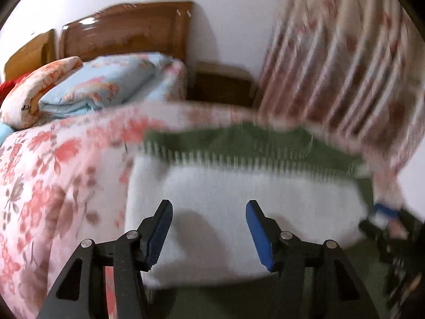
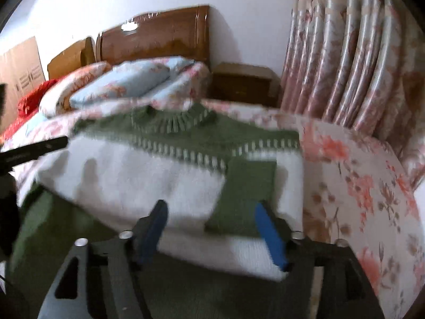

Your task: Fold small clothes

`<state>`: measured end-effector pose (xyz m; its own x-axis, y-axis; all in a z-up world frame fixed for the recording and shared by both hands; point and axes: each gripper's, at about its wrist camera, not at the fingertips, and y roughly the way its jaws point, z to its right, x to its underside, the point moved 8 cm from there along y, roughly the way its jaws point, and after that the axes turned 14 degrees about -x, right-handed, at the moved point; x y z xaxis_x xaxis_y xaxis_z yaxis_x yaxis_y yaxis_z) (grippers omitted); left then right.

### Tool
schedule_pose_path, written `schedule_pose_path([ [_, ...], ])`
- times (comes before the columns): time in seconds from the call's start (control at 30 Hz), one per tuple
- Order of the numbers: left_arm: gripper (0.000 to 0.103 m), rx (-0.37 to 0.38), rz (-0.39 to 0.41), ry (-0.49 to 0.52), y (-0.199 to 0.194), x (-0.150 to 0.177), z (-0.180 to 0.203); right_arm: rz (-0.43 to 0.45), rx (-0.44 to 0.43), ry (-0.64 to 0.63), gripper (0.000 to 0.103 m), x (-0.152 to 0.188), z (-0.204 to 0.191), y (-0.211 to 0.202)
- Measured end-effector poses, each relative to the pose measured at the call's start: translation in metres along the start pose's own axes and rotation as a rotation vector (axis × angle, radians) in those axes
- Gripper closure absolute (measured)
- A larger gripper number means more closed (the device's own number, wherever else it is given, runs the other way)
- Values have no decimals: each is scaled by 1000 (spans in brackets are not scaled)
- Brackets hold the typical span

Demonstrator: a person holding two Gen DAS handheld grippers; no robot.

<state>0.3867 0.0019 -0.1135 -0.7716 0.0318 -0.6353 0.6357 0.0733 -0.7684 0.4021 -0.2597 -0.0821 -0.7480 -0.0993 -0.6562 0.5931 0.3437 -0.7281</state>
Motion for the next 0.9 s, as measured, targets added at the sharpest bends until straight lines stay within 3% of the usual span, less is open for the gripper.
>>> schedule_pose_path([
  [0.07,43,-48,46,80,0,11,3,-31,17,-26,0,11,3,8],
  [0.13,44,-67,43,78,-16,19,-2,-40,4,9,0,10,2,1],
  [0.23,46,-17,59,64,-58,41,-6,-20,-7,0,0,17,-11,-27],
  [0.33,45,-13,49,181,-81,81,-2,-28,-52,-41,0,45,-31,-51],
  [0.43,45,-31,-24,284,-89,136,-2,-174,-66,-85,0,103,-43,-50],
  [0.47,45,-20,4,270,-97,141,-7,-128,-63,-105,0,109,-45,-60],
  [0.57,44,18,-30,209,-121,172,-33,-164,-87,-89,0,144,-47,-88],
  [0.67,45,20,-27,202,-142,196,-50,-164,-73,-101,0,174,-49,-118],
  [0.73,46,-21,-23,202,-158,210,-64,-185,-64,-85,0,196,-49,-137],
  [0.9,46,111,-5,61,-189,237,-88,-111,-92,11,0,235,-49,-190],
])
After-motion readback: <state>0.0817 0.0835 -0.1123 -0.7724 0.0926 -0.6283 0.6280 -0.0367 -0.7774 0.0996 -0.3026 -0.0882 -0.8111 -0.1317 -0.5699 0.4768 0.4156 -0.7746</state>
